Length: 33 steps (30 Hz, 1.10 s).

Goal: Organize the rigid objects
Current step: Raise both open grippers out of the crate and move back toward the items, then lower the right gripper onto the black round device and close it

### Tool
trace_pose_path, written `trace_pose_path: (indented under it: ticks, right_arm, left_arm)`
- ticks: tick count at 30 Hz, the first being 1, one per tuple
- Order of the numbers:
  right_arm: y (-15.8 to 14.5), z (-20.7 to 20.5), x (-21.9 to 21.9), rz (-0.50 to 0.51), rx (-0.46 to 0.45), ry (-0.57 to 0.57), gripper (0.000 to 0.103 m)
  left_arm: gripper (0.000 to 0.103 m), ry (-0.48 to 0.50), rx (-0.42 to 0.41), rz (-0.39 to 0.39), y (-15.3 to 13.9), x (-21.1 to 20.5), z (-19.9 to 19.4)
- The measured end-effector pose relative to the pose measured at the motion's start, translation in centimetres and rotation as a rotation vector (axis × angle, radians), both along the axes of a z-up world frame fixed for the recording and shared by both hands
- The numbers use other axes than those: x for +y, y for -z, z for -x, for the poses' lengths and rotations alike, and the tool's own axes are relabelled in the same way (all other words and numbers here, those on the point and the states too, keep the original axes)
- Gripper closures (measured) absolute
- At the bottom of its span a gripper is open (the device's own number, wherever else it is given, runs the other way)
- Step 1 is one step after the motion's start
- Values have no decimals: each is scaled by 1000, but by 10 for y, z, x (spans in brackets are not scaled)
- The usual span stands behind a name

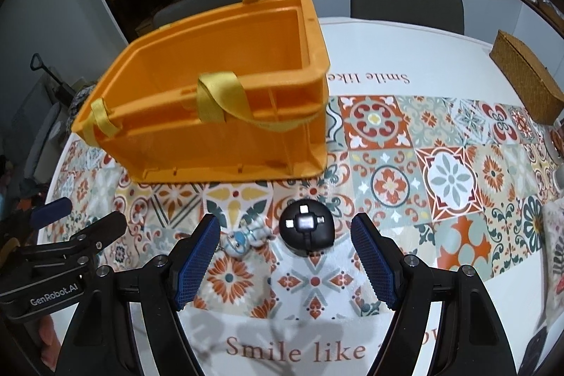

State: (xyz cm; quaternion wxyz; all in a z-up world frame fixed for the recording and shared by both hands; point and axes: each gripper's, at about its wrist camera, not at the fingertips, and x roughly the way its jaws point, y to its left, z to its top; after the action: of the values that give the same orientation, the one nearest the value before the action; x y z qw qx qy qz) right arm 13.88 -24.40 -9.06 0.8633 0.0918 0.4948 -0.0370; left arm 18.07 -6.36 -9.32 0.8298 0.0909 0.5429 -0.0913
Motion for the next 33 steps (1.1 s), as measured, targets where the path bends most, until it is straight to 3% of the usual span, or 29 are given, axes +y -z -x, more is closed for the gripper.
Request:
trace_pose_path:
  ticks: [24, 33]
  right_arm:
    - [56, -18, -9, 24, 114, 5, 26]
    - [66, -28, -11, 24, 103, -11, 26]
  left_arm:
    - [8, 25, 107, -51, 60, -20, -10]
    - [8, 28, 127, -62, 73, -21, -17]
